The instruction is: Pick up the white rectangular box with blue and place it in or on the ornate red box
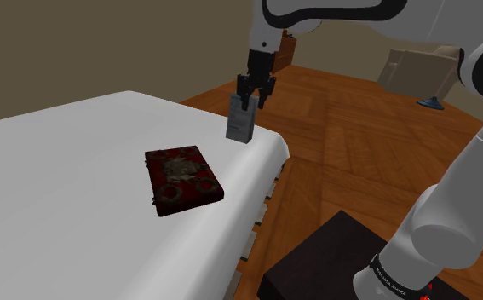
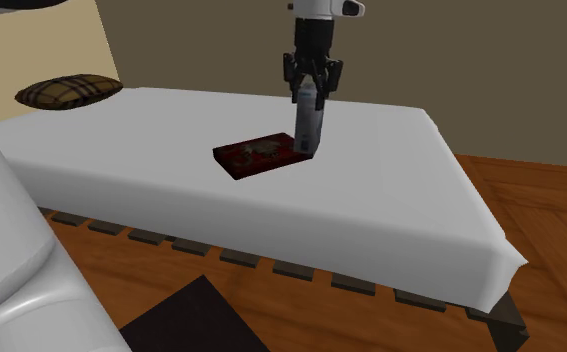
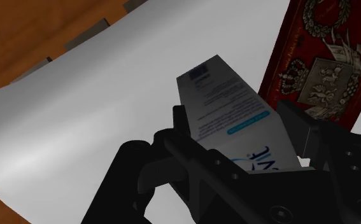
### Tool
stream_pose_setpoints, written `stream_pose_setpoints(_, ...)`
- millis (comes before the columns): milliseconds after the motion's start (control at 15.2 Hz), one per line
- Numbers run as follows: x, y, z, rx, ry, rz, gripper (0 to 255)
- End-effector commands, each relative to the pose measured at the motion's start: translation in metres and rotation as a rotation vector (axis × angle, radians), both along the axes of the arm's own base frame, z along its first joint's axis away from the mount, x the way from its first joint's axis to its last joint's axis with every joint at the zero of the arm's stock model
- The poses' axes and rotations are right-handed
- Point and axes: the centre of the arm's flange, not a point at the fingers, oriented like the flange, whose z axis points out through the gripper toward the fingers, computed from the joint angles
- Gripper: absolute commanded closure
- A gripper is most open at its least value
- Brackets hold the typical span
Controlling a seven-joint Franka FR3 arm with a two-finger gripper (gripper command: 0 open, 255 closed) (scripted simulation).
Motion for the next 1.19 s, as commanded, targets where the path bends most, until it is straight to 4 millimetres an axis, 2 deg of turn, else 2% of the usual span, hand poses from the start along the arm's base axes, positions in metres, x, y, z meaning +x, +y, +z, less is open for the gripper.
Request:
stream_pose_setpoints(0,0.001,0.013,0.009,0.000,0.000,0.000,255)
stream_pose_setpoints(990,0.019,0.204,0.056,0.000,0.000,0.000,255)
stream_pose_setpoints(1122,0.019,0.211,0.053,0.000,0.000,0.000,255)
